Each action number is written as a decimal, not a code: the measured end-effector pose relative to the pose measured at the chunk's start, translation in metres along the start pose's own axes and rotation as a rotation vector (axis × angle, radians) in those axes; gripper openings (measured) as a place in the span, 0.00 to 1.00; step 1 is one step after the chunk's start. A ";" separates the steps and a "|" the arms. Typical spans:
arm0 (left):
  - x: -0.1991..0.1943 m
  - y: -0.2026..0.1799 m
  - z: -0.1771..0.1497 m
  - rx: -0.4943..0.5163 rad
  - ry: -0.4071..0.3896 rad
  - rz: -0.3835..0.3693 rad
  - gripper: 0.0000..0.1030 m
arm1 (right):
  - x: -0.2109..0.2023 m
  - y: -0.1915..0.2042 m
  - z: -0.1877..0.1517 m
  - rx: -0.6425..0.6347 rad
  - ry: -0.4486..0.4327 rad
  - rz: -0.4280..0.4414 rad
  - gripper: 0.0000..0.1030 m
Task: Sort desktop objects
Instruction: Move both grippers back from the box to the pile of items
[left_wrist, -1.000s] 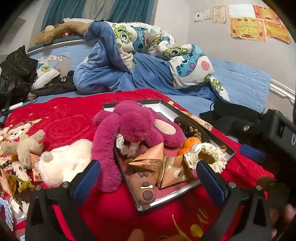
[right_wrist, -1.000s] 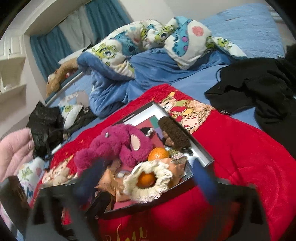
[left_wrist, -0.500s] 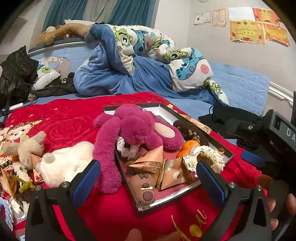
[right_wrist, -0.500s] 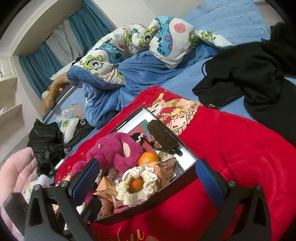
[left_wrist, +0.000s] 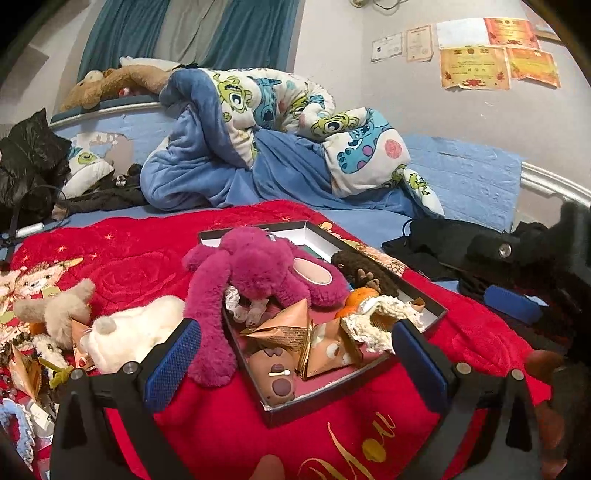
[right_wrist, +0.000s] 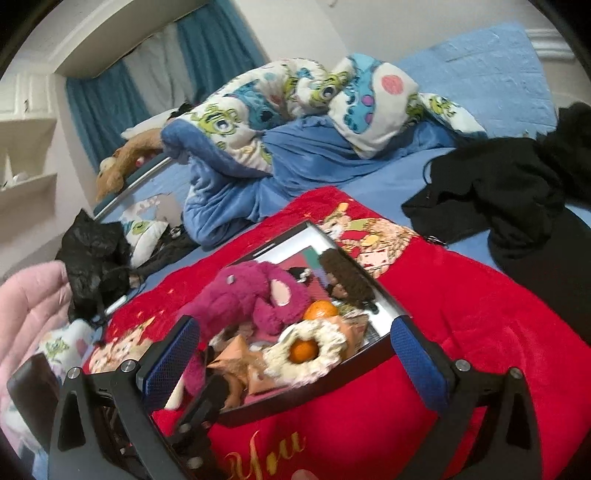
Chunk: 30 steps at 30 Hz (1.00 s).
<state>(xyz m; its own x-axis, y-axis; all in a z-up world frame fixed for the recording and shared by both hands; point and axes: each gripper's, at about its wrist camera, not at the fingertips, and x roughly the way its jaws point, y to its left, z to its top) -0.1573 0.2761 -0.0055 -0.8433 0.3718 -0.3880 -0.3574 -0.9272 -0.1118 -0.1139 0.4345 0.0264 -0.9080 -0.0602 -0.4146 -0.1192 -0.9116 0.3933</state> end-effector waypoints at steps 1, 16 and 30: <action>-0.001 -0.001 0.000 0.006 -0.003 -0.002 1.00 | -0.002 0.003 -0.001 -0.007 -0.003 0.007 1.00; -0.060 0.031 -0.017 -0.053 -0.024 0.053 1.00 | -0.015 0.028 -0.003 0.005 -0.017 0.082 1.00; -0.136 0.103 -0.033 -0.077 0.005 0.153 1.00 | -0.011 0.086 -0.022 -0.038 -0.007 0.176 1.00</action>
<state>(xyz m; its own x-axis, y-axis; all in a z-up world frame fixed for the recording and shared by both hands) -0.0661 0.1290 0.0054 -0.8834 0.2263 -0.4103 -0.1934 -0.9737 -0.1207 -0.1054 0.3478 0.0461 -0.9164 -0.2171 -0.3362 0.0567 -0.9021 0.4278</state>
